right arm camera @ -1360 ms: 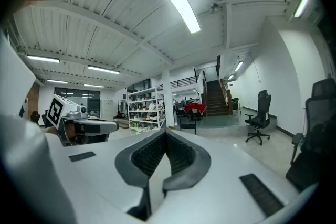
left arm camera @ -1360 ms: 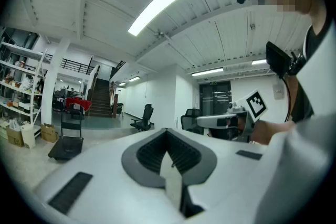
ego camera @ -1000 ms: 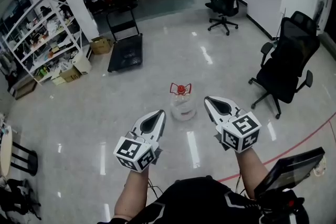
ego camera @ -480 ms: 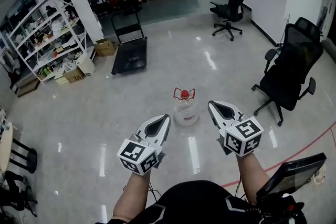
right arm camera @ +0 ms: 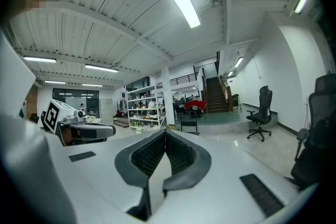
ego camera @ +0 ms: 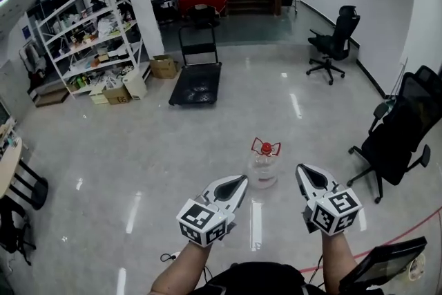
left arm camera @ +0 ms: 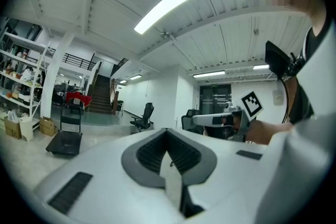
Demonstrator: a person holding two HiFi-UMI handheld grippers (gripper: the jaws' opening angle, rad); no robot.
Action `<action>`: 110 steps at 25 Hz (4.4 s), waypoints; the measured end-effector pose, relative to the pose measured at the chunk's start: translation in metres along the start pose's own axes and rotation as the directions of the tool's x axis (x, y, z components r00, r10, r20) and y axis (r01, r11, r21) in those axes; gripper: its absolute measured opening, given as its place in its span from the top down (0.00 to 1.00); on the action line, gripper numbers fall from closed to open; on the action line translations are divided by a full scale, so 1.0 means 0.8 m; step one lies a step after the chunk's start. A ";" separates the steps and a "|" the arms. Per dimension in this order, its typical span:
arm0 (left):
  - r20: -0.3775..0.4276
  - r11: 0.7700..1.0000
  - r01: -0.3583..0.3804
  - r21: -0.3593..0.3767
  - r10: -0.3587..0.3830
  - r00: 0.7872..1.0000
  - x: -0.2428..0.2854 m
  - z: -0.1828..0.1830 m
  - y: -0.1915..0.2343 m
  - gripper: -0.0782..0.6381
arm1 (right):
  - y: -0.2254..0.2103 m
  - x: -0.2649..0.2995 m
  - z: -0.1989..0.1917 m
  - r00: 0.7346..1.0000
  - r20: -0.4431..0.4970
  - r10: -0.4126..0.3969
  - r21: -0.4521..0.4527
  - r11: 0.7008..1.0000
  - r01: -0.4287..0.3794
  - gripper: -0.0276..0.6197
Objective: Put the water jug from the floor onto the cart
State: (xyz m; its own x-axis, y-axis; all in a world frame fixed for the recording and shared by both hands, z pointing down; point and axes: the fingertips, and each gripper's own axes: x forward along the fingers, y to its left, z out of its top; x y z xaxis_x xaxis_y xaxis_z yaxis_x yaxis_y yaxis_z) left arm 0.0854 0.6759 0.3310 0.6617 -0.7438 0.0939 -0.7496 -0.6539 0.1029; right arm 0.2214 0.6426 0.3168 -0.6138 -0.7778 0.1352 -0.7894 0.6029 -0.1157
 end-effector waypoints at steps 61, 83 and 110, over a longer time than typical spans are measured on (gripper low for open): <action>-0.390 0.976 0.018 -0.218 -0.104 0.915 0.634 -0.150 0.515 0.89 | -0.563 0.599 -0.121 0.963 -0.269 -0.031 0.227 0.969 0.094 0.86; -0.825 0.886 -0.202 -0.418 -0.277 0.493 0.635 -0.661 0.541 0.61 | -0.546 0.574 -0.651 0.616 -0.779 0.114 0.425 0.818 0.387 0.69; -0.750 0.819 -0.275 -0.504 -0.257 0.610 0.649 -0.564 0.535 0.79 | -0.548 0.620 -0.529 0.695 -0.702 0.158 0.482 0.823 0.300 0.82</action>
State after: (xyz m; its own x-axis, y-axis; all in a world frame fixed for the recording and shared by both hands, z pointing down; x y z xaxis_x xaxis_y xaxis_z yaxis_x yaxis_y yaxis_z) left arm 0.1152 0.0726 0.8707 0.6073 -0.1822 0.7733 -0.7881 -0.2610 0.5575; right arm 0.2597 0.0675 0.8513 -0.5570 -0.3204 0.7662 -0.8299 0.1778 -0.5289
